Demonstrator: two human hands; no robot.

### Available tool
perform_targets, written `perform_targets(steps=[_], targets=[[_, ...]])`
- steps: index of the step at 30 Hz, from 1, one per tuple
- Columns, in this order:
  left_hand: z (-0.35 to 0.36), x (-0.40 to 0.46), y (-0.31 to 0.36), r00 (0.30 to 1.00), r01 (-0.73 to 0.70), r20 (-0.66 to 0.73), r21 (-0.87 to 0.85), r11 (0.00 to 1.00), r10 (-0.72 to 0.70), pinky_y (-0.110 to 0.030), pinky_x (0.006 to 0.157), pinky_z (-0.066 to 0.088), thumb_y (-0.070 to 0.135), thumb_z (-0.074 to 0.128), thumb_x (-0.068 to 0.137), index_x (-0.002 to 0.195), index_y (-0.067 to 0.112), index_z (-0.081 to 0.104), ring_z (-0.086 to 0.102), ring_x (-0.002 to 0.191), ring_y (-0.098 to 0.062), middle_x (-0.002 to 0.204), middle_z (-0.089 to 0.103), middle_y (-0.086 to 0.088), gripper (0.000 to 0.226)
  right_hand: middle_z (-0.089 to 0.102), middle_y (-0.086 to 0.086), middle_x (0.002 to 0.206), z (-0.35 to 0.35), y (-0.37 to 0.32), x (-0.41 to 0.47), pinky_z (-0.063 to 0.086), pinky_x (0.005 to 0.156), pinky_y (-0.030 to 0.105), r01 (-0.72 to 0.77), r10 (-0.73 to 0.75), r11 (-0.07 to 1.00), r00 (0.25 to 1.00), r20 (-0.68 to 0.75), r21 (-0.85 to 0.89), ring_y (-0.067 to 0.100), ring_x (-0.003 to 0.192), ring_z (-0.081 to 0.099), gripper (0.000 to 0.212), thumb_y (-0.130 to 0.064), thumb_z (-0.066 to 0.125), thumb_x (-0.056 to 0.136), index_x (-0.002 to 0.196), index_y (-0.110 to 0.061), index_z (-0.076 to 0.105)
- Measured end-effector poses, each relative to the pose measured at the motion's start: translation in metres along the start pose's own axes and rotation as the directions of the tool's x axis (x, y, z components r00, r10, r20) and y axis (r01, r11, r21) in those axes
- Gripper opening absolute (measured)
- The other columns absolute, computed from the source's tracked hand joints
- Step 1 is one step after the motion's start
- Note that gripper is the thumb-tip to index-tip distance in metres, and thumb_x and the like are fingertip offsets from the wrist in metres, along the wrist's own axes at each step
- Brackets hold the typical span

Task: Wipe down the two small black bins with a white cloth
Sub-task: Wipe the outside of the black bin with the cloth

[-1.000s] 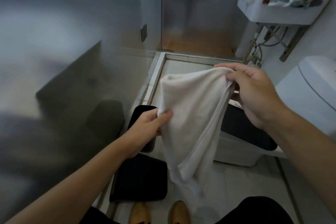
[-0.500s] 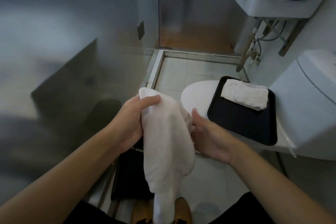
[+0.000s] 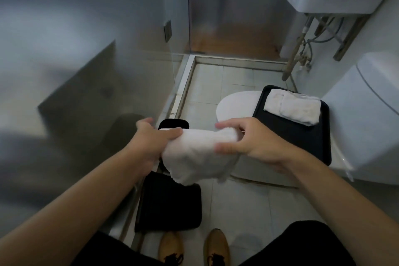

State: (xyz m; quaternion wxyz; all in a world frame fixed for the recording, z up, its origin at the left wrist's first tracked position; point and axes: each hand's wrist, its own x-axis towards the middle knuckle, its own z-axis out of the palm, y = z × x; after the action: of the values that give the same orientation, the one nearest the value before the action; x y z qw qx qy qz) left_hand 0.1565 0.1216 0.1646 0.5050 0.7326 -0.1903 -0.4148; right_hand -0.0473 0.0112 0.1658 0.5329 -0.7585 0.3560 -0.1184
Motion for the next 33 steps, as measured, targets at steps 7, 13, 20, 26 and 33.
perform_targets(steps=[7, 13, 20, 26, 33], targets=[[-0.004, -0.019, -0.003, 0.918, -0.395, 0.305, 0.664, 0.635, 0.252, -0.02, 0.068, 0.048, 0.035, 0.085, 0.068, 0.103, 0.026, 0.066, 0.059, 0.09, -0.01, 0.1, 0.06, 0.006, 0.041, 0.054, -0.007, 0.092, -0.001, -0.002, -0.005, 0.041, 0.077, 0.014, 0.181, -0.242, 0.861, 0.968, -0.069, -0.475, -0.001, 0.091, 0.048, 0.019, -0.04, 0.082, 0.077, 0.084, -0.024, 0.075], [-0.007, -0.013, -0.002, 0.819, -0.543, 0.434, 0.372, 0.752, 0.376, -0.034, 0.08, 0.056, 0.048, 0.064, 0.083, 0.094, 0.02, 0.07, 0.063, 0.092, -0.016, 0.104, 0.063, -0.004, 0.031, 0.061, -0.003, 0.07, -0.013, 0.001, -0.001, 0.043, 0.058, 0.026, 0.108, -0.097, 0.989, 0.989, -0.114, 0.099, 0.011, 0.067, 0.057, 0.035, -0.044, 0.078, 0.081, 0.073, -0.013, 0.063], [0.025, 0.041, -0.059, 0.945, -0.115, 0.301, -0.06, 0.992, 0.128, -0.042, 0.077, 0.053, 0.034, 0.053, 0.096, 0.106, -0.002, 0.067, 0.068, 0.09, -0.031, 0.1, 0.072, -0.014, 0.04, 0.072, 0.013, 0.117, 0.029, 0.085, 0.043, 0.06, 0.081, 0.035, -0.367, 0.175, 0.544, 0.929, 0.325, 0.755, 0.026, 0.106, 0.07, 0.073, -0.066, 0.084, 0.056, 0.106, -0.014, 0.079], [0.027, 0.134, -0.146, 0.968, -0.107, 0.248, 0.24, 0.965, 0.046, -0.039, 0.076, 0.053, 0.04, 0.056, 0.095, 0.103, 0.011, 0.065, 0.065, 0.089, -0.021, 0.097, 0.068, -0.008, 0.031, 0.072, 0.02, 0.11, 0.071, 0.178, 0.107, 0.058, 0.087, 0.041, -0.679, 0.387, 0.506, 0.73, 0.563, 0.532, 0.032, 0.095, 0.072, 0.035, -0.007, 0.072, 0.069, 0.103, -0.005, 0.078], [-0.019, 0.176, -0.265, 0.997, -0.045, -0.056, 0.242, 0.969, 0.06, -0.031, 0.066, 0.06, 0.033, 0.045, 0.1, 0.104, 0.019, 0.064, 0.071, 0.079, -0.016, 0.089, 0.072, 0.0, 0.024, 0.075, 0.016, 0.097, 0.143, 0.281, 0.121, 0.054, 0.08, 0.039, -0.52, 0.651, 0.436, 0.746, 0.142, 0.734, 0.031, 0.083, 0.073, 0.045, -0.018, 0.07, 0.073, 0.116, -0.006, 0.07]])
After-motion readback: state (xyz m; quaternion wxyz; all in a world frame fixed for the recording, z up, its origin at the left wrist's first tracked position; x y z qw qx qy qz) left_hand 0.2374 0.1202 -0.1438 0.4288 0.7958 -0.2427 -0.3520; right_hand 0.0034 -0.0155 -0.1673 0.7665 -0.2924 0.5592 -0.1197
